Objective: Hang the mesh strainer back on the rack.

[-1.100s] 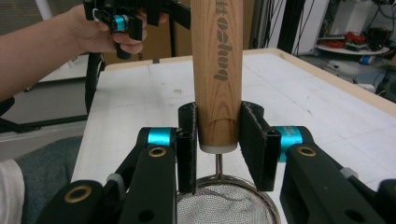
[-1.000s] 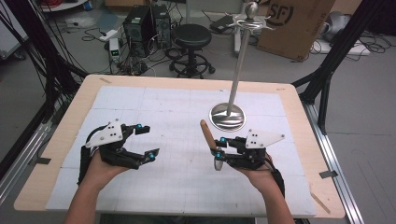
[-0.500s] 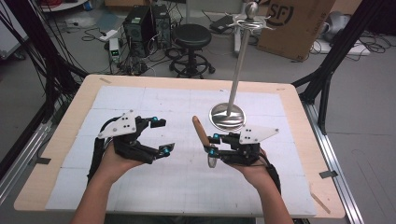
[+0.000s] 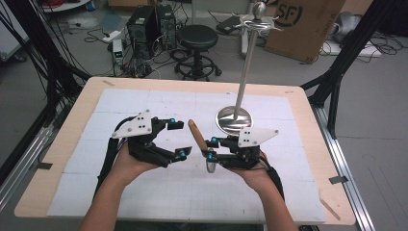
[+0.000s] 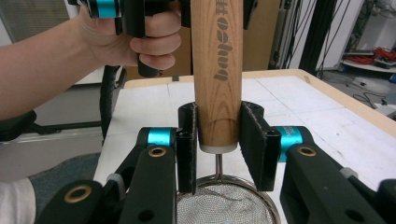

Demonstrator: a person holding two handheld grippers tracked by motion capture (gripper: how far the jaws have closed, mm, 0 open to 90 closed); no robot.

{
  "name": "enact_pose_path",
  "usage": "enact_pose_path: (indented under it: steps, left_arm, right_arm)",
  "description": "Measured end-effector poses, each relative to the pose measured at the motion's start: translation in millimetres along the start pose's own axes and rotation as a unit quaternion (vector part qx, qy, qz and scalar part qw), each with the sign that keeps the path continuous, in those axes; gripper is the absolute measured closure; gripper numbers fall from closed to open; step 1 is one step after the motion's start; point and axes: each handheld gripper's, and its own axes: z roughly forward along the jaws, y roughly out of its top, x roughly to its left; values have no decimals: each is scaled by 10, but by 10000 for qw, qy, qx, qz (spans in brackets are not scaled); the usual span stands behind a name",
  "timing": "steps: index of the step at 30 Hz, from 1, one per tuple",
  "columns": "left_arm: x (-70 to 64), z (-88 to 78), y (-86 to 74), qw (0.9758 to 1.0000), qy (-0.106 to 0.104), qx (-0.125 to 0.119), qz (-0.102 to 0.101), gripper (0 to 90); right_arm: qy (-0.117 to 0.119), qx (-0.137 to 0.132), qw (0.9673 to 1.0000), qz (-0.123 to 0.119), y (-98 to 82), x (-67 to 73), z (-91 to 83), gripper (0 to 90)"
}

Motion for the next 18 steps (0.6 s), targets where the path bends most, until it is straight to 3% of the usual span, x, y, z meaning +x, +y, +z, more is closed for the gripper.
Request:
enact_pose_path:
  steps: [5, 18]
  left_arm:
    - [-9, 34, 10, 10000, -56, -6, 22, 265]
    - [-27, 86, 14, 9996, -205, -142, 132, 501]
  right_arm:
    - [43, -2, 10000, -5, 9, 7, 18, 680]
    - [142, -42, 9999, -27, 30, 27, 58, 681]
